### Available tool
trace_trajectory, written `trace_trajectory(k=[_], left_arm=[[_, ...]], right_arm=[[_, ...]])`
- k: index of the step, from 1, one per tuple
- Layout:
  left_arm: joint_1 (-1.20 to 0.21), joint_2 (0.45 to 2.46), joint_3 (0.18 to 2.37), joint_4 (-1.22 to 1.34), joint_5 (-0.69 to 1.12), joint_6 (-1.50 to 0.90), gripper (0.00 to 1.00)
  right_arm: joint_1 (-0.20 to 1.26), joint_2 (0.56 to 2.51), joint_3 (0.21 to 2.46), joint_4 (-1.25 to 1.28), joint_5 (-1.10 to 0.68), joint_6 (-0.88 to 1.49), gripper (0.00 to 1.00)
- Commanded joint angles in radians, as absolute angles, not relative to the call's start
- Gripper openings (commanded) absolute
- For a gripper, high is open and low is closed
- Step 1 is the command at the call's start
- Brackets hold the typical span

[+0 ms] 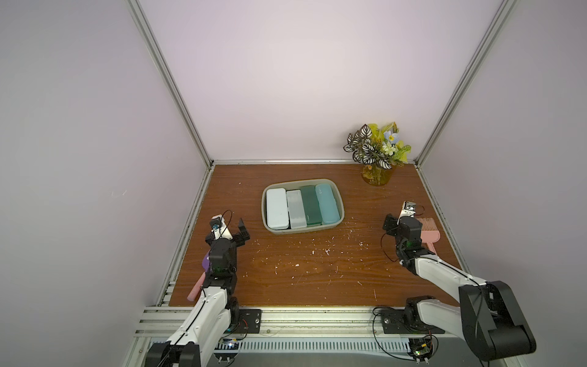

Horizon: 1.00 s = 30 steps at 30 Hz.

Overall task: Put the pencil case into the storage box
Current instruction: Reset both arms

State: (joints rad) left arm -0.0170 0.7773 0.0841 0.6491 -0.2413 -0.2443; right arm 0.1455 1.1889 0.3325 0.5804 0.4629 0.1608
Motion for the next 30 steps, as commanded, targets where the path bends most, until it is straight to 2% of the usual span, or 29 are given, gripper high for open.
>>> trace_trajectory(k=[1, 4, 10, 13, 14, 16, 18, 21, 24, 28, 30], left_arm=[[-0.006, 0.797, 0.069, 0.818, -0.299, -0.206, 0.98], [-0.006, 0.846, 0.050, 0.892, -0.310, -0.203, 0.98], [-0.006, 1.008, 0.045, 1.032, -0.312, -0.205, 0.98], [-0.006, 1.068, 0.033, 1.106, -0.330, -0.195, 0.98], [-0.006, 1.086, 0.026, 1.132, -0.336, -0.190, 0.98], [-0.006, 1.115, 0.010, 1.190, -0.342, -0.183, 0.98], [-0.006, 1.164, 0.000, 1.255, -0.342, -0.172, 0.98], [-0.005, 1.267, 0.006, 1.381, -0.301, -0.145, 0.98], [0.000, 1.407, 0.021, 1.510, -0.274, -0.124, 0.98], [0.020, 1.603, -0.005, 1.772, -0.231, -0.125, 0.98], [0.026, 1.568, 0.002, 1.708, -0.196, -0.128, 0.98]], right_arm=[[0.120, 1.211, 0.273, 0.901, 0.533, 0.116, 0.90], [0.109, 1.251, 0.222, 1.035, 0.544, 0.121, 0.94], [0.105, 1.465, 0.210, 1.277, 0.498, 0.071, 0.96], [0.107, 1.468, 0.264, 1.153, 0.414, 0.047, 0.95], [0.106, 1.480, 0.259, 1.184, 0.387, 0.033, 0.95], [0.106, 1.503, 0.224, 1.258, 0.332, 0.014, 0.96], [0.105, 1.566, 0.165, 1.466, 0.332, 0.001, 0.99], [0.105, 1.514, 0.202, 1.305, 0.307, 0.004, 0.99], [0.104, 1.555, 0.186, 1.405, 0.301, -0.003, 0.99], [0.105, 1.550, 0.192, 1.380, 0.317, 0.004, 0.99], [0.103, 1.547, 0.194, 1.372, 0.318, 0.005, 0.99]])
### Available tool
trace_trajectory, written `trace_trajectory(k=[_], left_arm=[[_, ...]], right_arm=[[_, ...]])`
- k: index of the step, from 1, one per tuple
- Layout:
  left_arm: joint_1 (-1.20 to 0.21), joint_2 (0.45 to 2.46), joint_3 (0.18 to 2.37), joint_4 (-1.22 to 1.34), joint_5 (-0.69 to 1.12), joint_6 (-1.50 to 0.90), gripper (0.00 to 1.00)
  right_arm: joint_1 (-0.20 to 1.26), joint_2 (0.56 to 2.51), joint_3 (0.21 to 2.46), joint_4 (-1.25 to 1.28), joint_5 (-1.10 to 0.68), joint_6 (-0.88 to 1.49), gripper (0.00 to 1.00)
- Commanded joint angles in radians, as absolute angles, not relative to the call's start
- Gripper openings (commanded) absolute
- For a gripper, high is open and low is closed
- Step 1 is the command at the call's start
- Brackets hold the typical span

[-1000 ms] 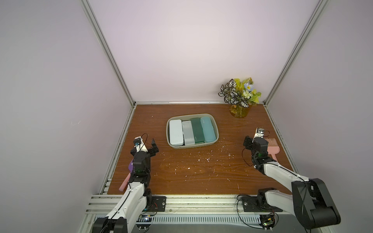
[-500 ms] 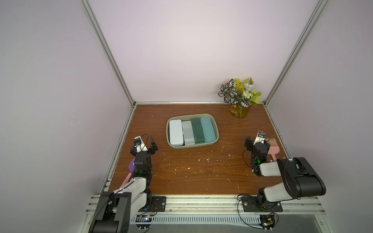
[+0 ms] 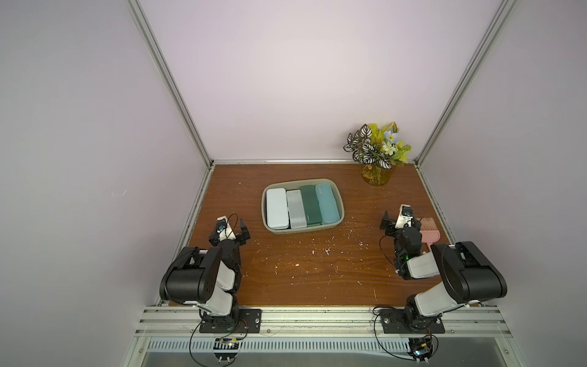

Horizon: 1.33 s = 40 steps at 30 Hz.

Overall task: Put the pencil case into the storage box
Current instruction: Reset both arms

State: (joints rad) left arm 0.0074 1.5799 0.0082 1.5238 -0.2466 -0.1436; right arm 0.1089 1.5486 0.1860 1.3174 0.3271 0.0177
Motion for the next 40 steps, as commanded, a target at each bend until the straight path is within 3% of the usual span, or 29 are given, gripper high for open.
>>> trace_trajectory(k=[1, 6, 40], left_arm=[[0.026, 1.539, 0.030, 1.617, -0.174, -0.124, 0.98], [0.027, 1.557, 0.197, 1.337, 0.001, -0.036, 0.98], [0.027, 1.553, 0.192, 1.342, 0.002, -0.038, 0.99]], right_arm=[[0.103, 1.549, 0.193, 1.373, 0.318, 0.005, 0.99], [0.103, 1.548, 0.192, 1.376, 0.318, 0.005, 0.99], [0.103, 1.549, 0.194, 1.373, 0.316, 0.005, 0.99]])
